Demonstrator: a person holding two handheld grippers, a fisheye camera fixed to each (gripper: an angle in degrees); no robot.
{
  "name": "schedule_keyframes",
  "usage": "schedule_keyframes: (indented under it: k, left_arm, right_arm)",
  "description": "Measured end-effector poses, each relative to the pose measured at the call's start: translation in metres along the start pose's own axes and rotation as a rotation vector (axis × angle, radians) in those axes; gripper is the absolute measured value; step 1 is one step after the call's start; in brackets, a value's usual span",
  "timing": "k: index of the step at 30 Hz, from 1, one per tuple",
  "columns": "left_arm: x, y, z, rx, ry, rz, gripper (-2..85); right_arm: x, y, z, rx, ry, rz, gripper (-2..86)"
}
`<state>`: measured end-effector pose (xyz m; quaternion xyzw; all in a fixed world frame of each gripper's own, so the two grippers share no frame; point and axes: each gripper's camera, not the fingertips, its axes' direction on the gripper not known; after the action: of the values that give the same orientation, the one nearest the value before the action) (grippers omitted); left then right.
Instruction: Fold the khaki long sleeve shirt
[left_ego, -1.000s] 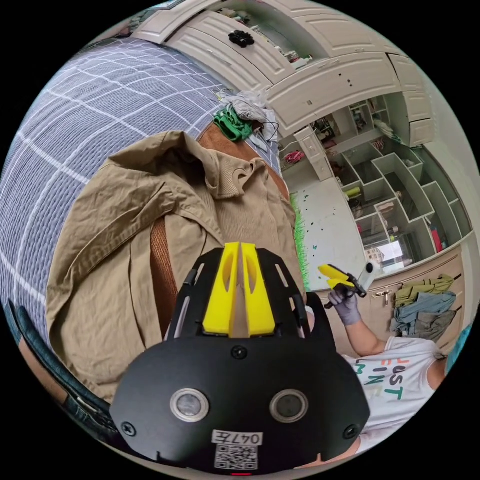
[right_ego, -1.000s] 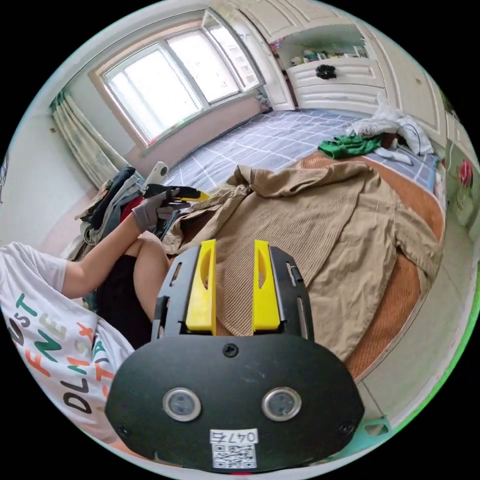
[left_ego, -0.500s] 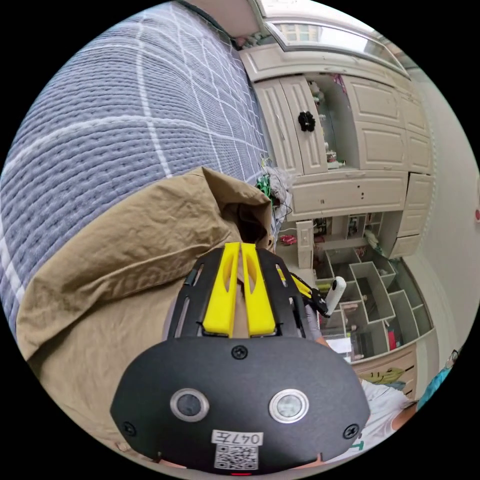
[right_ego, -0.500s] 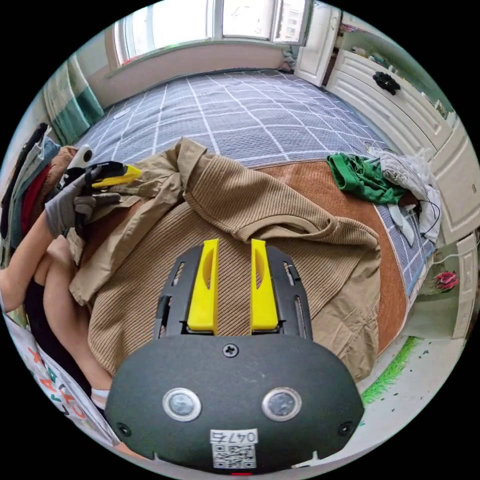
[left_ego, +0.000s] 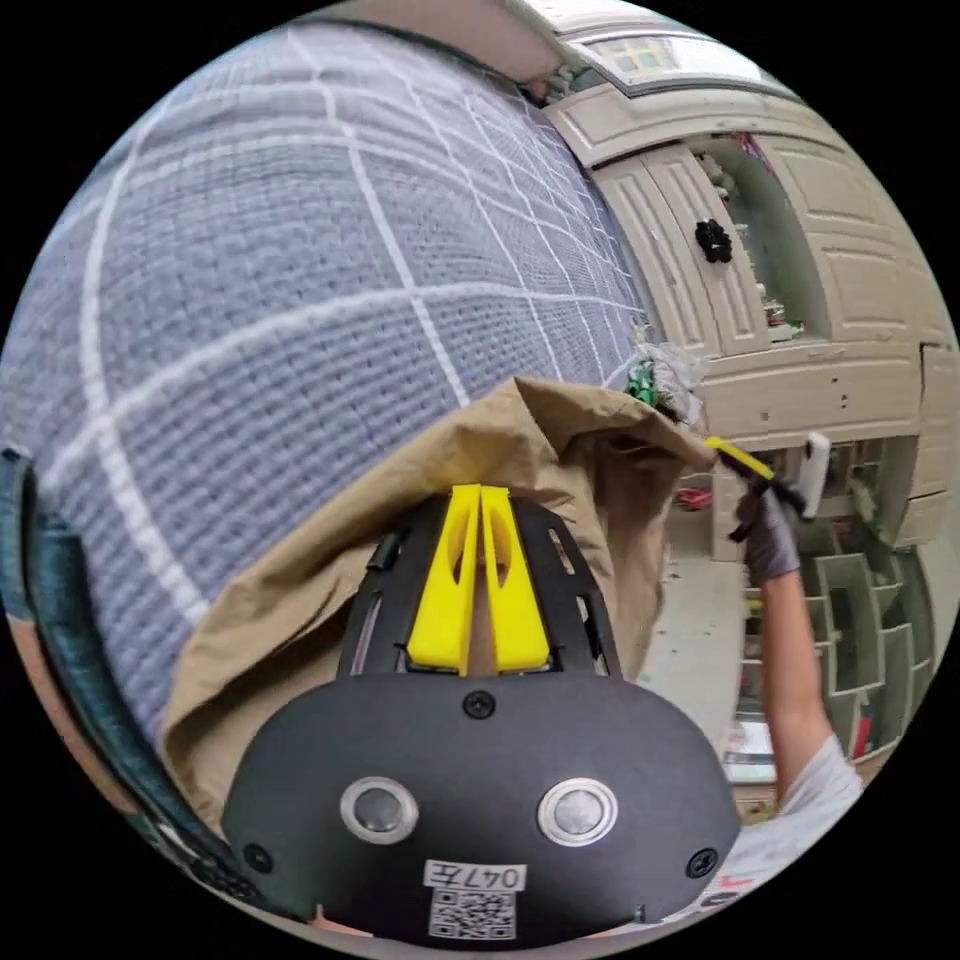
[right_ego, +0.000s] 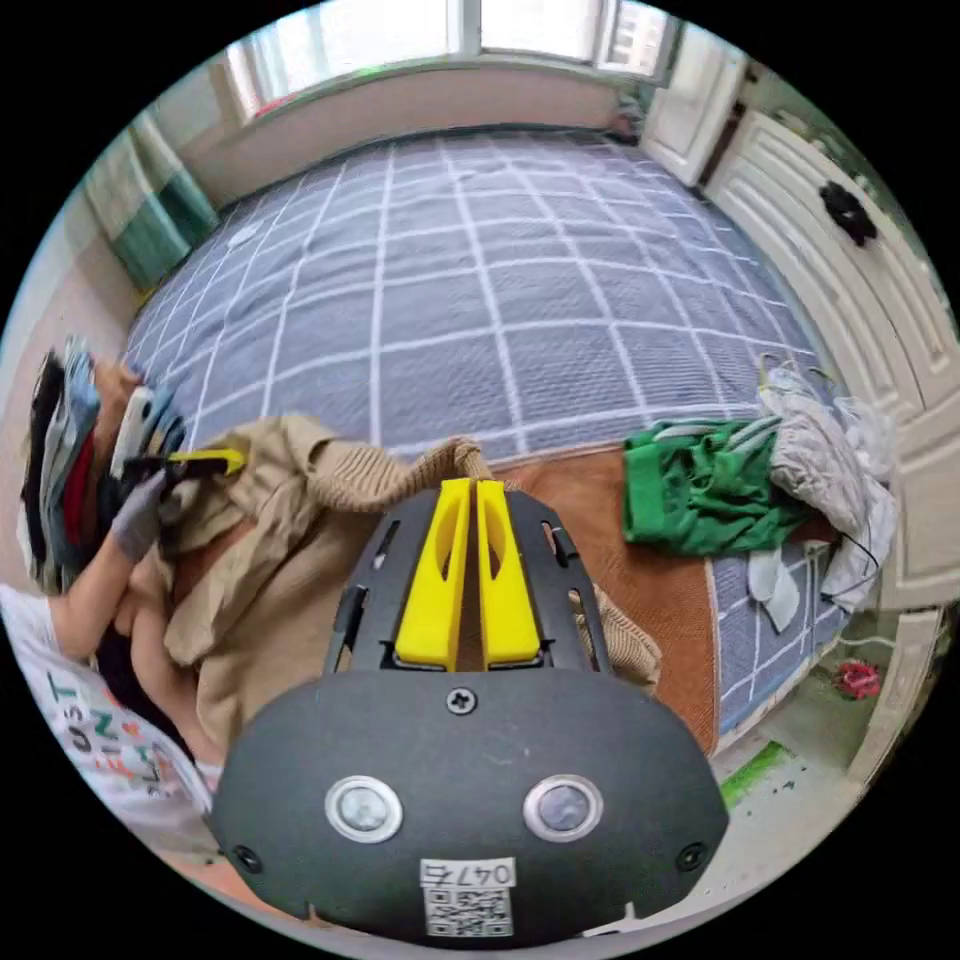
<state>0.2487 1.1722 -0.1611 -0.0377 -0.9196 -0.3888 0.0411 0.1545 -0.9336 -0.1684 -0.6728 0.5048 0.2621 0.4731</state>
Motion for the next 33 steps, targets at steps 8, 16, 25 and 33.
schedule_keyframes:
  k: [8,16,25,33]
  left_arm:
    - [0.042,-0.002,-0.079,0.226,-0.169,0.100,-1.0]
    - [0.018,-0.047,-0.074,-0.048,0.285,0.089,-1.0]
    - [0.019,-0.095,-0.150,-0.089,0.292,0.142,-1.0]
    - [-0.050,-0.143,-0.169,-0.225,0.604,-0.076,-1.0]
  right_arm:
    - [0.079,-0.038,0.002,0.226,0.064,0.555,17.5]
    - [-0.095,0.078,0.021,0.389,-0.365,0.208,11.7]
    - [-0.232,0.207,0.042,0.221,-0.277,0.336,12.2]
    - [-0.252,0.276,0.028,0.097,-0.151,0.316,11.9]
